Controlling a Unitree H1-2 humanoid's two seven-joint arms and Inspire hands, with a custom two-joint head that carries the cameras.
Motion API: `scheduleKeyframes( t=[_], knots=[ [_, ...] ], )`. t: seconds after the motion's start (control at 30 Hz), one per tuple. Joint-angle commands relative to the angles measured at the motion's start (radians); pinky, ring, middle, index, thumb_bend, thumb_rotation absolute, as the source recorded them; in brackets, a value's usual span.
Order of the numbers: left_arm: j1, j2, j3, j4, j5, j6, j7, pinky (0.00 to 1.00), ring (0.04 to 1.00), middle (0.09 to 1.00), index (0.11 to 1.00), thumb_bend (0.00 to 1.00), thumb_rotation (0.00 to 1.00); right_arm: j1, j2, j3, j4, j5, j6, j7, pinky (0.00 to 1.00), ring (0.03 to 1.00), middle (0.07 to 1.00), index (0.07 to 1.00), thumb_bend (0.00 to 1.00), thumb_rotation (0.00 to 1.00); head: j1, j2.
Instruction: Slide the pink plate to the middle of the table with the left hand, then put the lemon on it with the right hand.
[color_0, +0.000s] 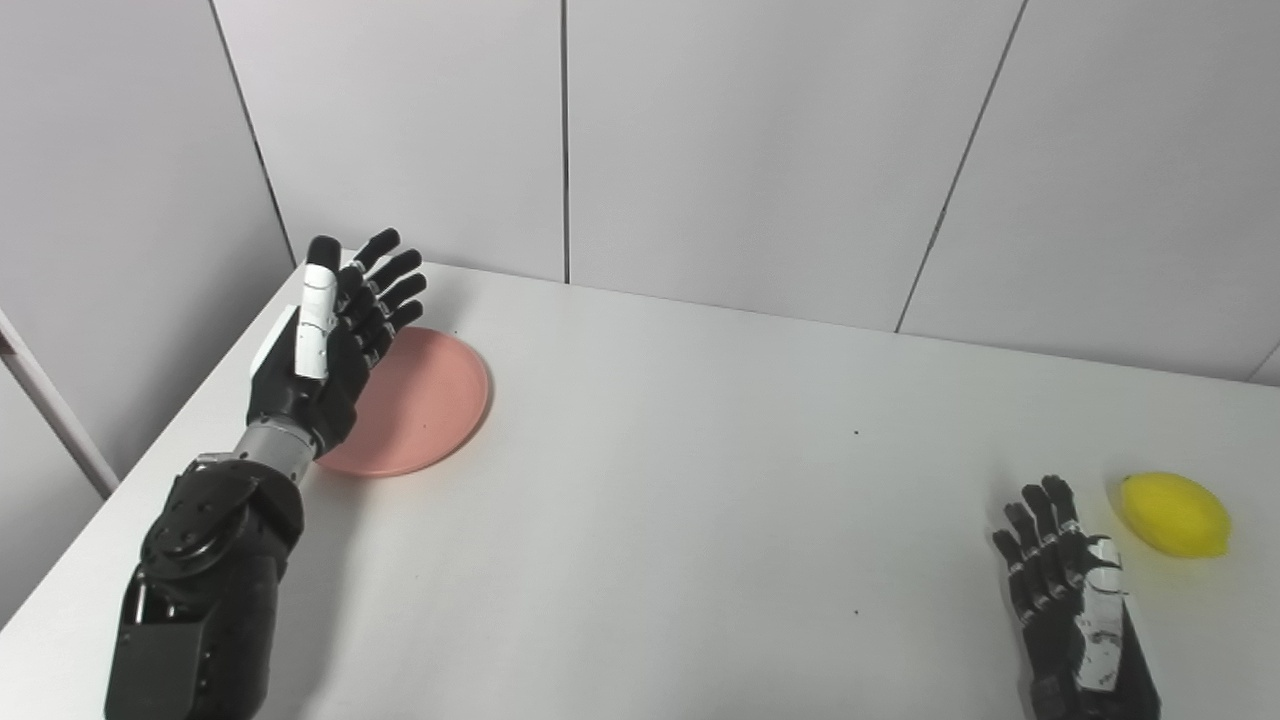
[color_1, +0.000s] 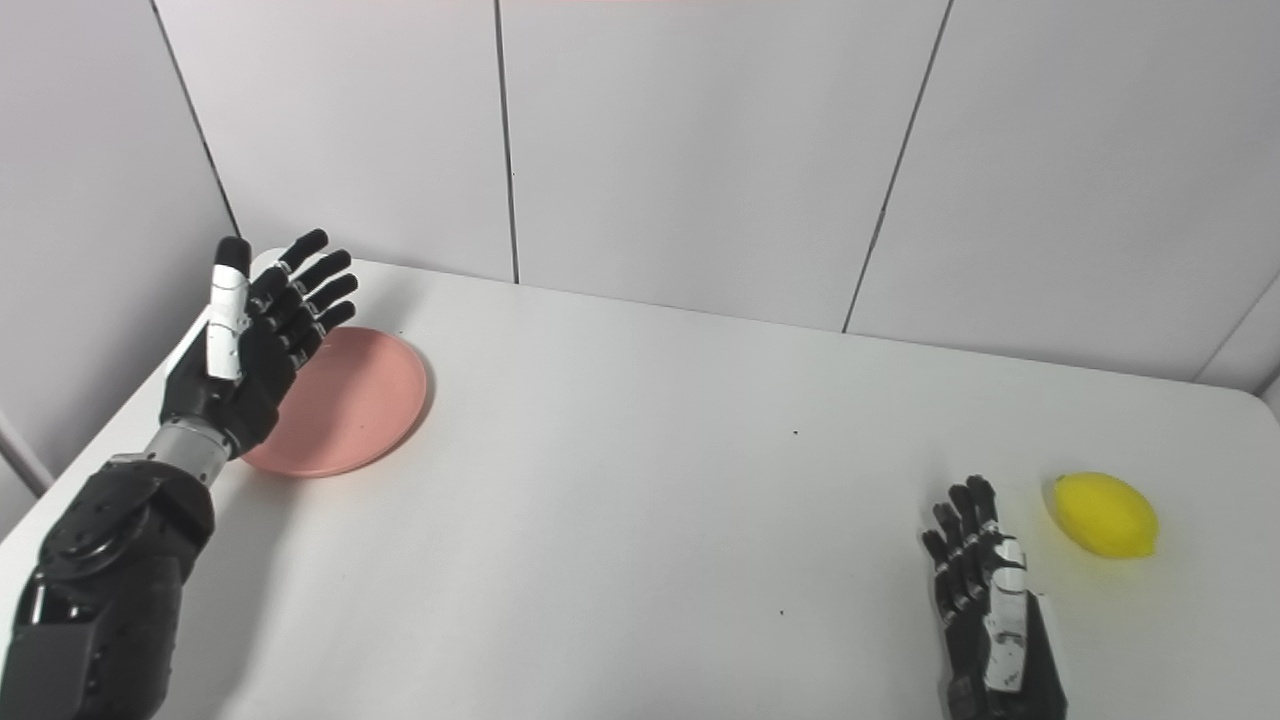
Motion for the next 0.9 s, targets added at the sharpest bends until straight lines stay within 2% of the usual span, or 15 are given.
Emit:
scheduleKeyframes(
  t=[0.0,0.23,0.43,0.6,0.87],
  knots=[
    [-0.063,0.052,0.015,0.006,-0.031,-0.030,-0.035,0.95,0.913,0.901,0.889,0.99,0.94,0.045,0.042,0.018,0.086,0.011,-0.046,0.018,1.00,1.000,1.000,0.999,0.71,1.00,0.001,0.000],
    [-0.116,0.138,0.019,0.073,-0.048,-0.017,-0.082,0.94,0.904,0.880,0.883,0.97,0.96,0.048,0.041,0.019,0.081,0.008,-0.048,0.018,1.00,1.000,1.000,1.000,0.70,1.00,0.000,0.001],
    [-0.164,0.191,0.022,0.164,-0.056,-0.037,-0.122,0.97,0.909,0.884,0.865,0.98,0.96,0.047,0.042,0.020,0.081,0.000,-0.049,0.014,1.00,1.000,1.000,0.995,0.71,1.00,-0.001,0.001],
    [-0.196,0.219,0.028,0.232,-0.047,-0.051,-0.132,0.94,0.880,0.849,0.877,0.99,0.96,0.044,0.043,0.019,0.085,-0.007,-0.051,0.013,1.00,1.000,1.000,0.995,0.70,1.00,-0.002,0.001],
    [-0.220,0.259,0.056,0.408,-0.056,-0.138,-0.195,0.95,0.904,0.873,0.895,1.00,0.97,0.041,0.051,0.017,0.090,-0.008,-0.058,0.013,1.00,1.000,1.000,0.989,0.71,1.00,-0.004,-0.001]
  ],
)
